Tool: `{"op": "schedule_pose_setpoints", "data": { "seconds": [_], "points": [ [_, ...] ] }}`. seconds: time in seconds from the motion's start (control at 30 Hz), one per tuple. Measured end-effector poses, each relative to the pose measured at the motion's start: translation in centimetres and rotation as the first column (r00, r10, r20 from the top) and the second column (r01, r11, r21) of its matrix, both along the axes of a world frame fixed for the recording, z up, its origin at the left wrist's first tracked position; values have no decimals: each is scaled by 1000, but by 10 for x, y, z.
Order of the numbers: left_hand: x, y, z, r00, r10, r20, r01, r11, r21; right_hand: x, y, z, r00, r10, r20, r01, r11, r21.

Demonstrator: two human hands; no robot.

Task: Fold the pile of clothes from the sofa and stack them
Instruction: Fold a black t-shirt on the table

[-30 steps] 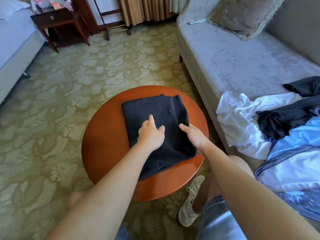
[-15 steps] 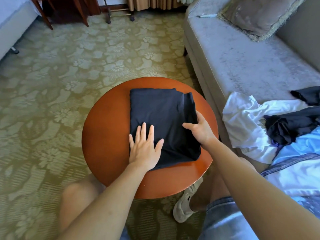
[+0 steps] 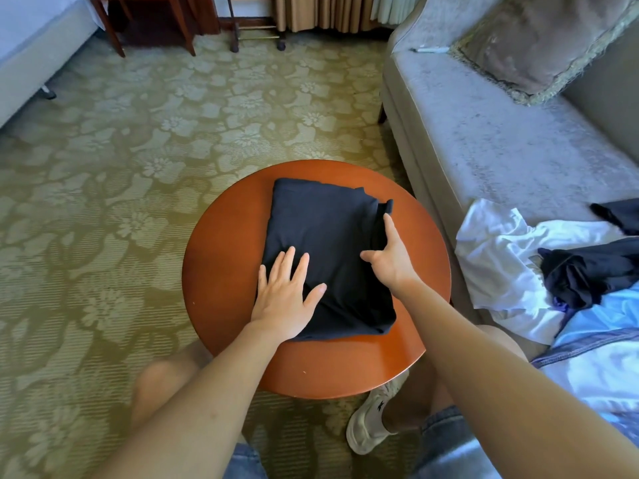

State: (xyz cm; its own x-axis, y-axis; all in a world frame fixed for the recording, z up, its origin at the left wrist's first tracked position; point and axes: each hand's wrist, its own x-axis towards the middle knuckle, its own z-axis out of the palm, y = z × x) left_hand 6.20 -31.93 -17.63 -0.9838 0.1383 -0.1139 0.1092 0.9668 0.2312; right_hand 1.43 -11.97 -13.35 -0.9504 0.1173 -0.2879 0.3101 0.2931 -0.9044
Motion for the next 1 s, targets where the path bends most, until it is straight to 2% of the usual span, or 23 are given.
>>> {"op": "schedule_pose_setpoints", "data": {
  "seconds": [0.13,0.27,0.37,0.43,0.5,0.6,0.7,0.77,0.83,0.93,1.0],
  "points": [
    [-3,-2,6,994,111,-5,-109,981,162,1,-5,4,999,45,18,-45,999,16],
    [-2,-12,13,960,281,4,-274,929,249,-10,-29,27,980,164,-115,-162,986,31],
    [-6,-20,20,915,402,-43,-376,886,271,-22,-37,33,978,92,-189,-116,986,-120],
    [-5,-18,24,912,405,-70,-374,887,271,-14,-23,18,990,45,-135,-58,994,-90],
    [-4,-10,26,931,359,-62,-334,909,251,2,-8,-1,998,62,-33,-62,998,9],
    [3,2,22,964,244,-103,-218,951,220,9,-1,-13,996,87,8,-87,996,5],
    [17,18,21,973,-55,-225,99,977,190,10,-3,-13,990,141,-30,-138,988,68],
    [26,29,19,975,-202,-91,213,969,128,14,-3,-13,988,150,-39,-143,981,134],
    [30,30,12,974,-212,78,209,977,47,16,-4,-14,983,177,-57,-160,962,222],
    [32,19,4,964,-232,132,241,968,-65,24,-3,-17,989,148,-15,-127,893,432],
    [31,11,3,953,-268,138,282,955,-93,30,1,-19,998,54,-30,-25,791,612]
  ]
}}
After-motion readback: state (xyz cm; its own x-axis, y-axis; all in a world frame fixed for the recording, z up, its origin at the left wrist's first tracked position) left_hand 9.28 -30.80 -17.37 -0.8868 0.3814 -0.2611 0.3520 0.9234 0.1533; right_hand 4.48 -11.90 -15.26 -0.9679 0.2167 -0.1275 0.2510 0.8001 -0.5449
